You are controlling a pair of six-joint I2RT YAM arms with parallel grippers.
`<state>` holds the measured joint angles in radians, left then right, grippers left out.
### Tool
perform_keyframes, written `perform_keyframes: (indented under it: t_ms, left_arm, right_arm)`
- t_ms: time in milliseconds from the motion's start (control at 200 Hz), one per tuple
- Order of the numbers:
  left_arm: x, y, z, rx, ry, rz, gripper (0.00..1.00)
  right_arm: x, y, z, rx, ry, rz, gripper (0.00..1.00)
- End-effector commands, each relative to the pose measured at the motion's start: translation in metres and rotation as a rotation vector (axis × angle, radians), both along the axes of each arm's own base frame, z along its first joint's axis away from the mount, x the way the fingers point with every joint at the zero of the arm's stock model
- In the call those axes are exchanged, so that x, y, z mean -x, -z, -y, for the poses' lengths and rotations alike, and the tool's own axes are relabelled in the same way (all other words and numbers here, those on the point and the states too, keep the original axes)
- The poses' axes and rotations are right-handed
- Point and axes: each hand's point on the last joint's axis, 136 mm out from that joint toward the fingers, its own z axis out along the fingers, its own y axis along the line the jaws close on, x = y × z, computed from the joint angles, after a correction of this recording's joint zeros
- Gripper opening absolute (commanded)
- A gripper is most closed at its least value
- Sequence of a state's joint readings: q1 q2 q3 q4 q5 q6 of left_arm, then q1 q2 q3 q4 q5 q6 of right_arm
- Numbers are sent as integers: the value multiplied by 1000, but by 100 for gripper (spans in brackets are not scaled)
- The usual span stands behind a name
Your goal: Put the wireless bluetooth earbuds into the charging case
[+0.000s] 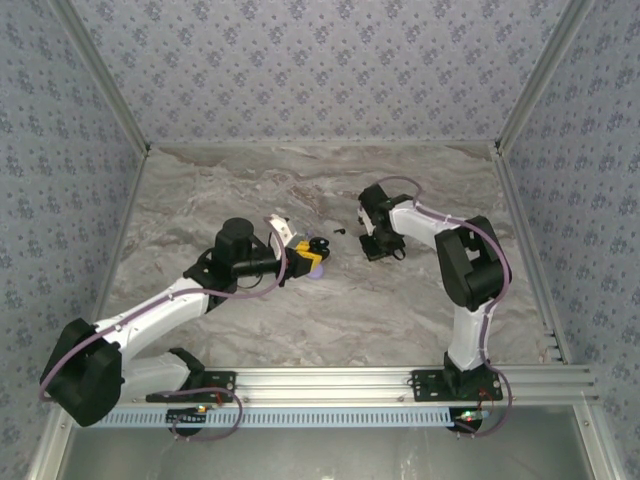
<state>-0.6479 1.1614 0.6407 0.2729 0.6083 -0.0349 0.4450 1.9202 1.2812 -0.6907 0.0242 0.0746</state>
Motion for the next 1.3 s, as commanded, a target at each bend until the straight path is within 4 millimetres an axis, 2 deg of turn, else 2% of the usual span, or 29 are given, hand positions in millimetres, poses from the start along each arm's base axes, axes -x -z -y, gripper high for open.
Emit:
perform_keyframes:
  t_ms: [0, 155, 275, 540, 949, 1294]
  left_arm:
    - [-2, -21, 4, 23, 10, 49, 14]
    - [-2, -23, 4, 24, 11, 50, 14]
    - [-3, -23, 5, 27, 11, 50, 14]
    - [-2, -23, 5, 26, 13, 50, 14]
    - [-3, -21, 5, 21, 9, 48, 14]
    - [-4, -19, 5, 20, 7, 45, 14]
  right_arm:
    - [0, -21, 5, 15, 13, 29, 13]
    - [1, -36, 1, -25, -7, 46, 17]
    - [3, -41, -13, -116, -54, 32, 26]
    - [-1, -26, -29, -172, -119, -36, 39]
    - [-7, -10, -28, -149, -105, -66, 40]
    - [-12, -1, -24, -114, -91, -75, 34]
